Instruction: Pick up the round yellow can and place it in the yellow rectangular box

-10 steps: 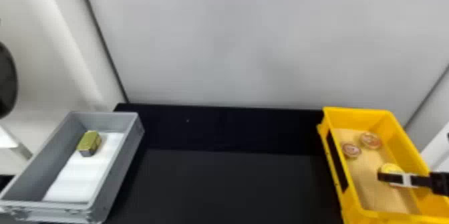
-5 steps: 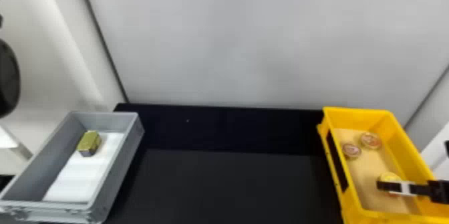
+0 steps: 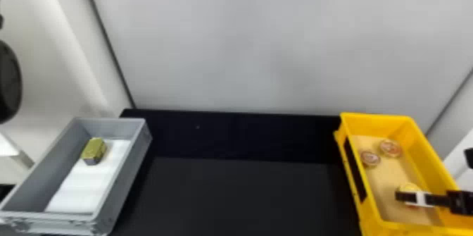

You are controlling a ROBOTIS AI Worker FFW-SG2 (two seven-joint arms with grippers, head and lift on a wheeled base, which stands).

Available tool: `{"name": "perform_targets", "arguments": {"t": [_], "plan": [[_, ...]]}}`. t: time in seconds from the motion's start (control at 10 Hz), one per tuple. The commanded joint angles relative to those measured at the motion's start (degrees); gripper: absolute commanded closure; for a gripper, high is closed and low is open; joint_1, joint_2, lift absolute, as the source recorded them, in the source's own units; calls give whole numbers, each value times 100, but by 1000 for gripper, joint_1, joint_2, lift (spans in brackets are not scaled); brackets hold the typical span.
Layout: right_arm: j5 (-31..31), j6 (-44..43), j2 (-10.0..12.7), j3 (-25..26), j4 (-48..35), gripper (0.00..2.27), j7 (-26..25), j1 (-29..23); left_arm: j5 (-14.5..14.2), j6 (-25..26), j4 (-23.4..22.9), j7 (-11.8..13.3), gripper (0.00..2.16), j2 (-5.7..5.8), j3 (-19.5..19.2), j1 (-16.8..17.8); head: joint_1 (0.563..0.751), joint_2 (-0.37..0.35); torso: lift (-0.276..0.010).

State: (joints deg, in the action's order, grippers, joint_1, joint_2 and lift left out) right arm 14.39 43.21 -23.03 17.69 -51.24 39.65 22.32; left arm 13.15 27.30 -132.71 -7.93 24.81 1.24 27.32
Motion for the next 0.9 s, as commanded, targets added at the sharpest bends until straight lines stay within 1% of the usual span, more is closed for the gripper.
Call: {"name": "perform_targets", "arguments": {"t": [0.0,0.2,0.4,0.5,0.6,0.7,0.8], "plan": [[-76,58,9,-108,27,357,-61,35,4,4,-1,11,87,-10,-1,1,663,54,-10],[-76,190,1,-222,-61,70,-149,62,-5,4,-1,11,87,-10,-1,-8,663,54,-10],[-76,225,-8,-293,-228,61,-96,70,4,13,-1,11,87,-10,-1,1,663,54,-10],[-58,313,-26,-310,-597,96,-8,62,-5,22,-1,28,87,-1,-9,-8,663,54,-10],[12,550,-35,-310,-1327,111,-17,0,-5,31,-9,28,87,-1,-27,-16,663,54,-10],[232,717,-26,-328,-2188,96,54,-9,-5,57,-9,37,87,-1,-18,-16,663,54,-10],[549,867,-26,-328,-3216,93,80,44,-5,57,-9,28,87,-1,-18,-8,663,54,-10]]}}
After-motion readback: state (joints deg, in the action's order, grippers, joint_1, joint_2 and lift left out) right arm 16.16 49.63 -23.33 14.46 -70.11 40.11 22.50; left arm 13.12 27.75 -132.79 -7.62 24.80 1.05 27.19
